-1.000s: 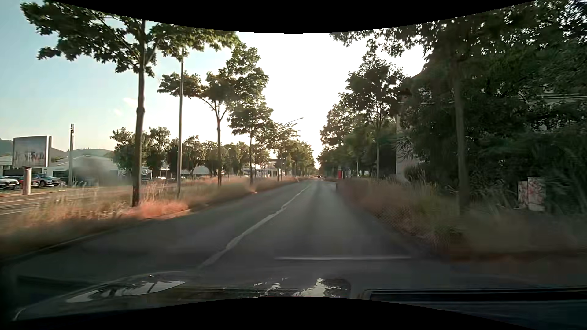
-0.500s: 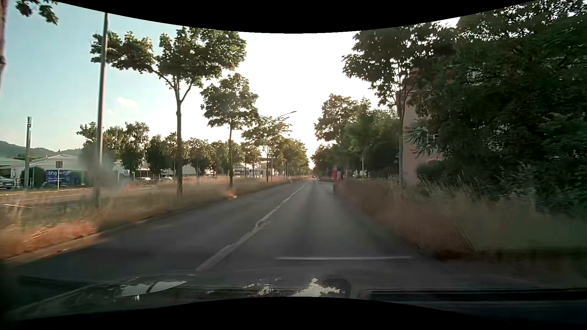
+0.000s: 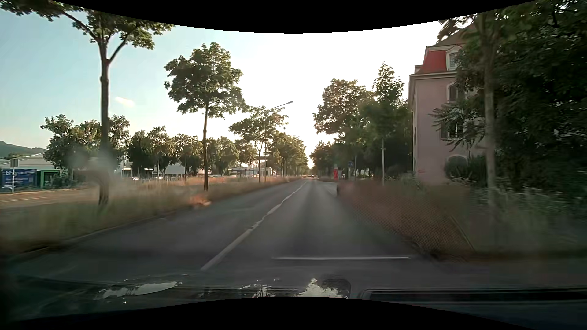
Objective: Follow the waypoints while adhering to traffic rules and regulations
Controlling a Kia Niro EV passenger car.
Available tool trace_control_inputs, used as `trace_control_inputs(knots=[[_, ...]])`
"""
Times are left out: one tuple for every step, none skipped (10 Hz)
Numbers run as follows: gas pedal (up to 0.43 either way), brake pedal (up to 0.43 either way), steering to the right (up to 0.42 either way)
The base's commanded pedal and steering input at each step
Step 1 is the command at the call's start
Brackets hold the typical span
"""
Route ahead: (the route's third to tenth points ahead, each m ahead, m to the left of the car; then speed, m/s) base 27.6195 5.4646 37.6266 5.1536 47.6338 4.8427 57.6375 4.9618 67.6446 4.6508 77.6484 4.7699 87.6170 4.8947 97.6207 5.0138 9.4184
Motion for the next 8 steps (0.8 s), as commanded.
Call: trace_control_inputs(knots=[[0.169, 0.0, 0.002], [0.169, 0.0, 0.001], [0.157, 0.0, -0.001], [0.157, 0.0, -0.001], [0.157, 0.0, -0.001], [0.157, 0.0, -0.001], [0.157, 0.0, -0.001], [0.157, 0.0, -0.001]])
